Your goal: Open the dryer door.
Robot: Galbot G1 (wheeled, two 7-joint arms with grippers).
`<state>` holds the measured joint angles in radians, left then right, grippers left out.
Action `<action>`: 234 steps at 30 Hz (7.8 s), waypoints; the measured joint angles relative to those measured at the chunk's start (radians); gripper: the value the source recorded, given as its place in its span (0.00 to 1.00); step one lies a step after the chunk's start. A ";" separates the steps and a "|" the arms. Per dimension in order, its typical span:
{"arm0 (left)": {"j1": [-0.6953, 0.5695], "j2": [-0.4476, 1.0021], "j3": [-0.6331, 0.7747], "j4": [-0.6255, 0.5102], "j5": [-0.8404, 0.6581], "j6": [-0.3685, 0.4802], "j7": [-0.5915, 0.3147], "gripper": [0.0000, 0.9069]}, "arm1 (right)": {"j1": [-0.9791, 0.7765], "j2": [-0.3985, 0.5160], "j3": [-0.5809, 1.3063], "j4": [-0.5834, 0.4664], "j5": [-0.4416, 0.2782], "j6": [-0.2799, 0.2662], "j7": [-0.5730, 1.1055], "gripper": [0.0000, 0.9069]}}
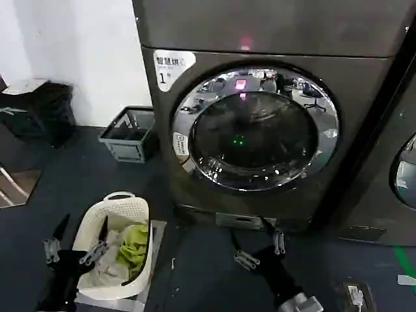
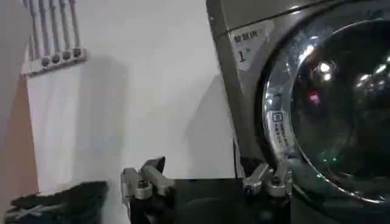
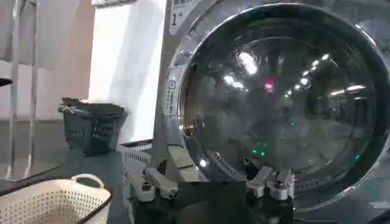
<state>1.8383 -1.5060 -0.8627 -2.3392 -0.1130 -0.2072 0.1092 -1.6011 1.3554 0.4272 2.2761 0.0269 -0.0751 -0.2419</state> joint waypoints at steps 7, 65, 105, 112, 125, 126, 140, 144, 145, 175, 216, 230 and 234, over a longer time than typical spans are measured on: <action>0.003 0.001 0.027 -0.016 -0.005 0.016 -0.006 1.00 | 0.156 -0.102 0.044 -0.076 0.128 -0.027 -0.062 1.00; 0.013 0.021 0.010 -0.019 -0.046 0.067 0.003 1.00 | 1.197 -0.051 -0.550 -0.902 0.425 -0.053 -0.195 1.00; -0.296 0.394 -0.009 0.280 -0.254 0.069 0.124 1.00 | 0.817 -0.277 -0.209 -0.538 0.488 -0.113 -0.975 1.00; -0.432 0.518 0.129 0.397 -0.312 0.062 0.145 1.00 | 0.636 -0.303 -0.039 -0.420 0.491 -0.034 -1.070 1.00; -0.779 0.644 0.508 0.576 -0.421 0.076 0.223 1.00 | 0.233 -0.161 0.586 -0.324 0.514 0.081 -1.082 1.00; -0.813 0.643 0.544 0.585 -0.425 0.079 0.230 1.00 | 0.220 -0.144 0.620 -0.325 0.514 0.081 -1.056 1.00; -1.111 0.705 0.981 0.559 -0.616 0.060 0.336 1.00 | 0.103 -0.066 0.919 -0.279 0.426 -0.045 -0.129 1.00; -1.177 0.713 1.112 0.534 -0.649 0.056 0.327 1.00 | 0.085 -0.075 1.003 -0.280 0.356 -0.050 0.001 1.00; -1.194 0.710 1.143 0.533 -0.664 0.051 0.324 1.00 | 0.083 -0.079 1.027 -0.280 0.340 -0.050 0.016 1.00; -1.647 0.325 1.672 0.761 -0.821 -0.004 0.243 1.00 | 0.047 -0.224 1.644 -0.381 0.410 -0.155 0.171 1.00; -1.714 0.013 1.643 0.998 -0.665 -0.218 0.048 1.00 | -0.001 -0.247 1.761 -0.438 0.394 -0.123 0.157 1.00; -1.611 0.443 1.537 0.696 -0.638 -0.239 -0.094 1.00 | 0.026 -0.272 1.795 -0.514 0.339 -0.053 0.189 1.00; -1.573 0.625 1.498 0.603 -0.596 -0.134 -0.102 1.00 | 0.044 -0.275 1.776 -0.508 0.335 -0.053 0.187 1.00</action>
<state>0.2656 -0.8814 0.6351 -1.7361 -0.7090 -0.3414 0.0073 -1.5575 1.0805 2.2033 1.7680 0.3624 -0.1285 -0.0546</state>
